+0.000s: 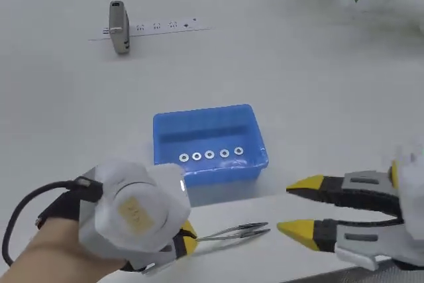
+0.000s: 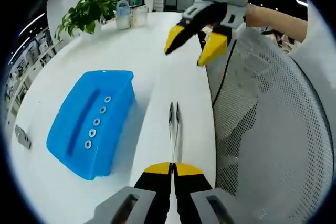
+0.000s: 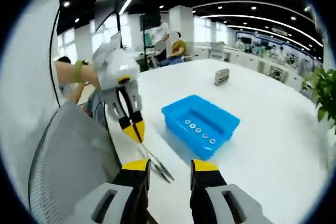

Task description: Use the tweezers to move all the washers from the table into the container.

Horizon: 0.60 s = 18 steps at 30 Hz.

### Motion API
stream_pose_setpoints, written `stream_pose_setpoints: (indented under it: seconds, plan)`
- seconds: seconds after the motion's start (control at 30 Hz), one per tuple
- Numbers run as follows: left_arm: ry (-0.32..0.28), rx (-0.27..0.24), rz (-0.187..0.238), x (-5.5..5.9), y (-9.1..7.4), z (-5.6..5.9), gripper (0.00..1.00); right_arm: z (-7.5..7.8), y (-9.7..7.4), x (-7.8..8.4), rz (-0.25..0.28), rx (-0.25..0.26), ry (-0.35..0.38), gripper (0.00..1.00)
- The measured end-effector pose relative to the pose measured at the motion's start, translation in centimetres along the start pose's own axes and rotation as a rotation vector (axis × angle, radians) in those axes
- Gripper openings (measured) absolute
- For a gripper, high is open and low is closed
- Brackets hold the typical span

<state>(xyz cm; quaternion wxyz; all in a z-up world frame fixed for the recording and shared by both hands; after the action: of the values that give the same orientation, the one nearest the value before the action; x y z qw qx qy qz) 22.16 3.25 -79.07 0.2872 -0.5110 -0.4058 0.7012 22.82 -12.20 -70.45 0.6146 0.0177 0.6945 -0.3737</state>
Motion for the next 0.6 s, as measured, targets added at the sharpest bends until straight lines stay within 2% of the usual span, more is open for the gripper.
stream_pose_setpoints:
  seconds: [0.13, 0.2, 0.23, 0.27, 0.33, 0.4, 0.47, 0.6]
  plan:
    - [0.006, -0.026, -0.072, 0.5, 0.9, -0.3, 0.00, 2.5, -2.5, -0.1, 0.023, 0.155, 0.046, 0.33]
    - [0.014, -0.044, -0.103, 0.6, 1.0, -0.4, 0.00, 3.1, -3.2, -0.1, 0.035, 0.190, 0.061, 0.36]
    - [0.012, -0.046, -0.105, 0.5, 1.1, -0.4, 0.00, 3.4, -3.6, -0.3, 0.058, 0.212, 0.076, 0.37]
    - [-0.002, -0.049, -0.117, 0.5, 1.0, -0.4, 0.00, 3.4, -3.6, -0.4, 0.068, 0.211, 0.079, 0.38]
    - [-0.001, -0.054, -0.124, 0.4, 1.0, -0.4, 0.00, 3.3, -3.9, -1.2, 0.137, 0.189, 0.098, 0.38]
    - [-0.006, -0.065, -0.143, 0.6, 1.2, -0.5, 0.00, 3.0, -3.9, -1.7, 0.171, 0.155, 0.109, 0.37]
    - [-0.026, -0.065, -0.139, 0.6, 1.2, -0.6, 0.00, 3.0, -3.9, -2.1, 0.187, 0.148, 0.086, 0.37]
    - [-0.129, -0.086, -0.108, 0.8, 1.1, -0.3, 0.00, 3.0, -4.0, -2.6, 0.224, 0.105, 0.058, 0.37]
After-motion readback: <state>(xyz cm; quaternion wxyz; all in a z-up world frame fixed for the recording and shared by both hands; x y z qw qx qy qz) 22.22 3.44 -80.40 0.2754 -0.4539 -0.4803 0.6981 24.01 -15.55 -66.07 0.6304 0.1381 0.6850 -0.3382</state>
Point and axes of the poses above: the centre of the closed fingertips' face, and the gripper's own axes: y roughly forward along the fingers, z roughly to its right, x roughly out of its underside, the point moved 3 cm from there along -y, roughly backward along the fingers, and after that the axes turned 9 degrees about -y, right-handed, at the moved point
